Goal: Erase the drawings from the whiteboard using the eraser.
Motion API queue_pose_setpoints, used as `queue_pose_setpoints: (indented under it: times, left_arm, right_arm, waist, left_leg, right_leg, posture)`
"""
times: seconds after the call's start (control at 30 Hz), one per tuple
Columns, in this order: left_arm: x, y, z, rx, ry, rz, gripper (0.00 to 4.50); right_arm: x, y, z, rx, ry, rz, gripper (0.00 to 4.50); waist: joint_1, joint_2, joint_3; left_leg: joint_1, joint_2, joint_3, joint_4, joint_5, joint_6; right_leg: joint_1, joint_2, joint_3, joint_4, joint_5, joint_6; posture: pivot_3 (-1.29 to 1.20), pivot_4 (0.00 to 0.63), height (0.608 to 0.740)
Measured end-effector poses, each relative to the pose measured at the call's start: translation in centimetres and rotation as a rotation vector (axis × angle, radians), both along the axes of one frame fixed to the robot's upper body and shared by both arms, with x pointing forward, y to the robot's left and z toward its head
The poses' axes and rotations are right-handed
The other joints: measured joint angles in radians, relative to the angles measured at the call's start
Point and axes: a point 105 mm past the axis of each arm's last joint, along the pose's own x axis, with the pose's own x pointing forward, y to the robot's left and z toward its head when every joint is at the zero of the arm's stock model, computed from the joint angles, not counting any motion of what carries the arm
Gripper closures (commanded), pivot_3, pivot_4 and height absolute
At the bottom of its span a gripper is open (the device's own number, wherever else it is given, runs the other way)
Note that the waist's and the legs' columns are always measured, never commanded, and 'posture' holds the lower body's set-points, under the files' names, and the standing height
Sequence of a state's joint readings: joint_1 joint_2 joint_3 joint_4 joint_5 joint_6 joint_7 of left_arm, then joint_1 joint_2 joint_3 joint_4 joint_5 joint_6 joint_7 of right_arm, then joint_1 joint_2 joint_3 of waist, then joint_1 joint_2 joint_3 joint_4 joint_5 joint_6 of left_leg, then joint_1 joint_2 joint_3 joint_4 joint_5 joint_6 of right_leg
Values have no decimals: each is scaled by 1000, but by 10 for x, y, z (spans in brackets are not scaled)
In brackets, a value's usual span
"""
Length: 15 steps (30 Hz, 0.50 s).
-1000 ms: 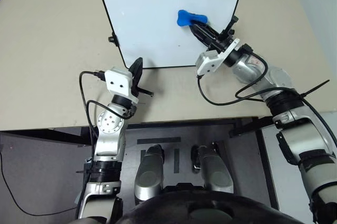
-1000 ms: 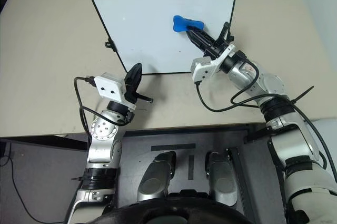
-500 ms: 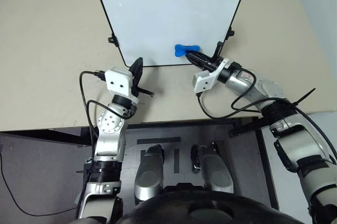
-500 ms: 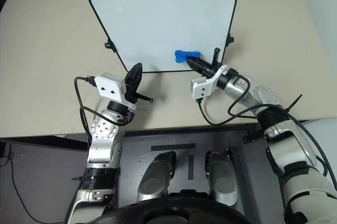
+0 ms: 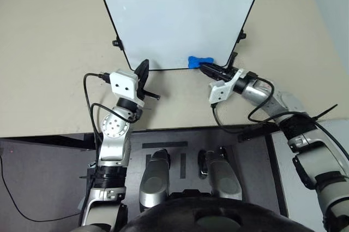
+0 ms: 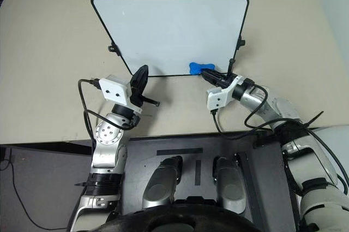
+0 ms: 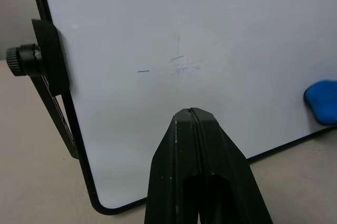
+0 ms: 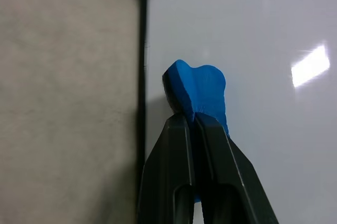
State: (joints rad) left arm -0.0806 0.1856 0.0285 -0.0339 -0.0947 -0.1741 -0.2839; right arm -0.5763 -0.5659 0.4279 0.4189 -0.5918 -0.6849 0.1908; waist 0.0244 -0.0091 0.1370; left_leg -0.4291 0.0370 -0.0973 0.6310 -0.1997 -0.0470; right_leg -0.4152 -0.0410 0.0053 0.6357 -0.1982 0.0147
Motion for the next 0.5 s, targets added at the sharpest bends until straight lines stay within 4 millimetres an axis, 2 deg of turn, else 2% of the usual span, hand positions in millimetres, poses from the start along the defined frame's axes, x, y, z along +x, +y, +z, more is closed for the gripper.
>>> queue_pose_setpoints:
  times: [0.1, 0.17, 0.33, 0.47, 0.5]
  left_arm:
    - [0, 0, 0, 0, 0, -2, 4500]
    - [0, 0, 0, 0, 1, -8, 4500]
    - [1, 1, 0, 8, 3, -13, 4500]
    - [3, 2, 0, 10, 3, -17, 4500]
    - [3, 2, 1, 11, 2, -19, 4500]
  right_arm:
    - [-11, -4, 12, 93, 85, 9, 4488]
    - [-20, -11, 11, 131, 205, 6, 4488]
    - [-48, -37, -13, 96, 509, -25, 4488]
    - [-55, -48, -25, 88, 637, -56, 4488]
    - [-55, -48, -26, 89, 652, -61, 4229]
  waist:
    - [1, 0, 0]
    - [4, -1, -1]
    - [9, -1, -1]
    - [4, -1, -1]
    - [2, -1, -1]
  left_leg:
    - [-2, 0, 1, 0, -3, 1]
    - [-5, -1, 1, 0, -5, 1]
    - [-7, -2, 2, 4, -7, -1]
    - [-5, -2, 2, 6, -7, 0]
    - [-5, -2, 2, 6, -6, 0]
  right_leg:
    - [0, 0, -1, -2, 0, 1]
    - [-1, 0, -1, -4, -1, 2]
    - [0, 0, -1, -7, -2, 4]
    - [0, 1, 0, -5, -1, 5]
    - [0, 1, 0, -4, -1, 5]
  posture:
    - [0, 150, 740]
    - [0, 150, 740]
    - [0, 150, 740]
    - [0, 150, 740]
    - [0, 150, 740]
